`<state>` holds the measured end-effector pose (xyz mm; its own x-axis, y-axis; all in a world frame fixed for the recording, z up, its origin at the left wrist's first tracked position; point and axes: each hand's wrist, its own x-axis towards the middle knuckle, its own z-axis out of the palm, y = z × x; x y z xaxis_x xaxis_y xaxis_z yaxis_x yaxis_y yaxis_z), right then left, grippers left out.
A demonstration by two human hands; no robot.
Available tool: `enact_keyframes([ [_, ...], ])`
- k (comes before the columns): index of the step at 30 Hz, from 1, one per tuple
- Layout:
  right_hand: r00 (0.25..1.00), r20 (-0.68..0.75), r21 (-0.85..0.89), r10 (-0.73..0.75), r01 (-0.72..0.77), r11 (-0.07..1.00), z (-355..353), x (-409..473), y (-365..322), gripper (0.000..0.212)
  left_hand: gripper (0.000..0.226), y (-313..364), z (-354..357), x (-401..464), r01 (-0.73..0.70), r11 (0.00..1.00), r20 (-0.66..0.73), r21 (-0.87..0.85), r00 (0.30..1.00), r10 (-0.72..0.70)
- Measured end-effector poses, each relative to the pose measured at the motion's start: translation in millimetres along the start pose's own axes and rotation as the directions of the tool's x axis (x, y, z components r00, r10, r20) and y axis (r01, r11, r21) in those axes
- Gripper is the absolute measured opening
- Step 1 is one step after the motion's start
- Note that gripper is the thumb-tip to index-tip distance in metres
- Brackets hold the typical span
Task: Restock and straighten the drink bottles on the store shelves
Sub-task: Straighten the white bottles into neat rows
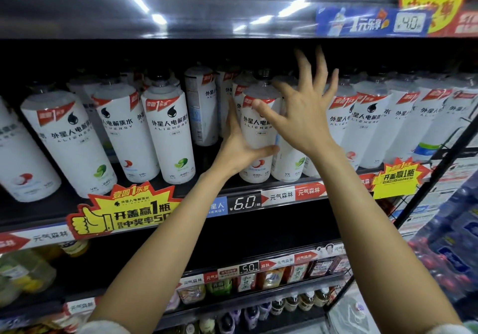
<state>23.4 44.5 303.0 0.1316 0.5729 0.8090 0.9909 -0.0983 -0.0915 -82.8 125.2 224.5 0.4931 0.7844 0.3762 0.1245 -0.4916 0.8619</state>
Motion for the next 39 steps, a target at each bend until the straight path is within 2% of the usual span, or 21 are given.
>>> enact_keyframes([
  [6, 1.0, -0.005, 0.005, -0.011, 0.011, 1.0, 3, -5, -1, 0.061, 0.126, 5, 2, -4, 0.014, 0.999, -0.042, -0.039, 0.999, -0.015],
  [10, 0.987, -0.162, 0.1, 0.0, 0.016, 0.995, 3, -19, -4, 0.048, 0.109, 23, -12, -23, 0.056, 0.997, 0.031, -0.055, 0.998, -0.054],
  [12, 0.963, -0.269, 0.193, -0.002, 0.056, 0.98, -1, -32, -8, 0.037, 0.093, 33, -26, -41, 0.038, 0.997, -0.002, 0.069, 0.999, -0.037],
  [14, 0.943, -0.332, 0.285, 0.011, 0.089, 0.955, -6, -47, -13, 0.027, 0.072, 36, -42, -62, -0.03, 0.974, -0.138, 0.225, 0.988, 0.063],
  [15, 0.94, -0.341, 0.318, -0.002, 0.117, 0.941, -8, -54, -17, 0.024, 0.062, 37, -49, -73, -0.063, 0.951, -0.241, 0.304, 0.96, 0.141],
  [17, 0.952, -0.3, 0.403, -0.058, 0.182, 0.897, -10, -61, -30, 0.022, 0.051, 34, -67, -88, -0.081, 0.869, -0.452, 0.488, 0.828, 0.331],
  [19, 0.974, -0.197, 0.468, -0.115, 0.197, 0.861, -7, -59, -46, 0.025, 0.058, 29, -85, -92, -0.004, 0.755, -0.545, 0.656, 0.689, 0.478],
  [20, 0.979, -0.142, 0.477, -0.143, 0.195, 0.857, -3, -55, -54, 0.028, 0.067, 25, -92, -90, 0.062, 0.689, -0.545, 0.723, 0.664, 0.512],
  [22, 0.98, -0.055, 0.459, -0.19, 0.194, 0.867, 10, -44, -71, 0.035, 0.092, 20, -102, -78, 0.196, 0.559, -0.519, 0.806, 0.688, 0.507],
  [24, 0.98, 0.026, 0.424, -0.195, 0.166, 0.891, 26, -31, -85, 0.039, 0.109, 18, -102, -65, 0.272, 0.464, -0.496, 0.843, 0.725, 0.478],
  [27, 0.981, 0.141, 0.379, -0.137, 0.074, 0.922, 52, -10, -100, 0.045, 0.106, 9, -107, -52, 0.251, 0.38, -0.427, 0.89, 0.751, 0.503],
  [33, 0.961, 0.275, 0.379, 0.02, -0.127, 0.916, 87, 17, -113, 0.064, 0.113, -4, -141, -55, 0.145, 0.43, -0.377, 0.891, 0.763, 0.525],
  [39, 0.931, 0.349, 0.398, 0.105, -0.249, 0.883, 119, 29, -118, 0.074, 0.104, -13, -165, -58, 0.082, 0.42, -0.308, 0.904, 0.807, 0.505],
])
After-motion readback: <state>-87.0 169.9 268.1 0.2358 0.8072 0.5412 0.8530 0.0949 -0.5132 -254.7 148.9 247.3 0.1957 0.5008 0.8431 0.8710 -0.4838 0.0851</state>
